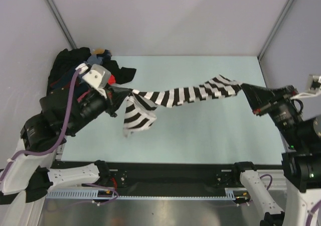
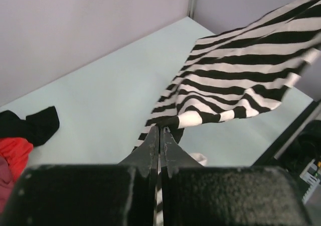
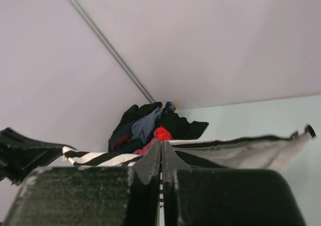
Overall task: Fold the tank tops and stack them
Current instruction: Flatten the tank top out
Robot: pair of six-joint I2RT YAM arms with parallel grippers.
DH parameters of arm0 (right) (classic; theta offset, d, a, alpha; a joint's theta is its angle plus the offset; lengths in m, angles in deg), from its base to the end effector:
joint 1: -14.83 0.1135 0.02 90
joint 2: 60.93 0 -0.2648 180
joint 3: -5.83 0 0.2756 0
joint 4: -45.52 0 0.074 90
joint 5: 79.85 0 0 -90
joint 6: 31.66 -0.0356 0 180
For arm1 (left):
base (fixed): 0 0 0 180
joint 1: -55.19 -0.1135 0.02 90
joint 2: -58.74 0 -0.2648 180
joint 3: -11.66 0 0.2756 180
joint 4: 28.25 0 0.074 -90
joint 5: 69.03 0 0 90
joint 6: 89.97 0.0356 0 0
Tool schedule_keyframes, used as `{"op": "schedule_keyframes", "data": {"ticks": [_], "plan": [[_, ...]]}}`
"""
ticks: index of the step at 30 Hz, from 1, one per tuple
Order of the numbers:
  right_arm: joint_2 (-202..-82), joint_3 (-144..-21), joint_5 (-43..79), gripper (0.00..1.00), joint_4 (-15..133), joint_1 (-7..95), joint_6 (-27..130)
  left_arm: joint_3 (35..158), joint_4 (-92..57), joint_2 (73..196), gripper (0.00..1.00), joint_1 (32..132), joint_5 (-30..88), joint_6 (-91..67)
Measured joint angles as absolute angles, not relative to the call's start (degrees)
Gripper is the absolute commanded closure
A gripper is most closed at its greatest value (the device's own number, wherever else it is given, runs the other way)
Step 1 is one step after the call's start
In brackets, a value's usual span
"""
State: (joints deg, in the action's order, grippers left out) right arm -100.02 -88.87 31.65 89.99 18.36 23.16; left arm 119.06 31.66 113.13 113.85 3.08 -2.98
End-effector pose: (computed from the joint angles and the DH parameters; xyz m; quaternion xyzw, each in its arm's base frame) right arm 0.0743 0.0177 0.5286 0.0316 0.6396 0.3633 0.6767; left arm 0.0815 -0.1128 0.5360 0.2539 0.7019 -0.2359 0.6222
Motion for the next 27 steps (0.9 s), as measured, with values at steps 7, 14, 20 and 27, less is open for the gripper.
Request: {"op": "schedule_keyframes", "data": {"ticks": [7, 14, 20, 27], "plan": [[-96.98, -90.22, 31.71, 1.00, 95.08, 18.36, 24.14, 117.72, 35.61, 111.62, 1.00, 113.98, 3.08, -5.87], [-105.53, -85.74, 27.78, 1.00, 94.43, 18.34, 24.14, 116.08, 32.58, 118.35, 1.00, 105.08, 6.19, -6.08], [-120.08, -76.76, 24.41, 1.00, 86.80, 17.66, 21.54, 110.86, 24.79, 131.95, 1.00, 93.06, 14.49, -6.02], [-140.89, -73.06, 19.74, 1.00, 74.76, 13.20, 17.06, 118.53, 18.11, 162.61, 1.00, 89.04, 19.72, -5.45]]}}
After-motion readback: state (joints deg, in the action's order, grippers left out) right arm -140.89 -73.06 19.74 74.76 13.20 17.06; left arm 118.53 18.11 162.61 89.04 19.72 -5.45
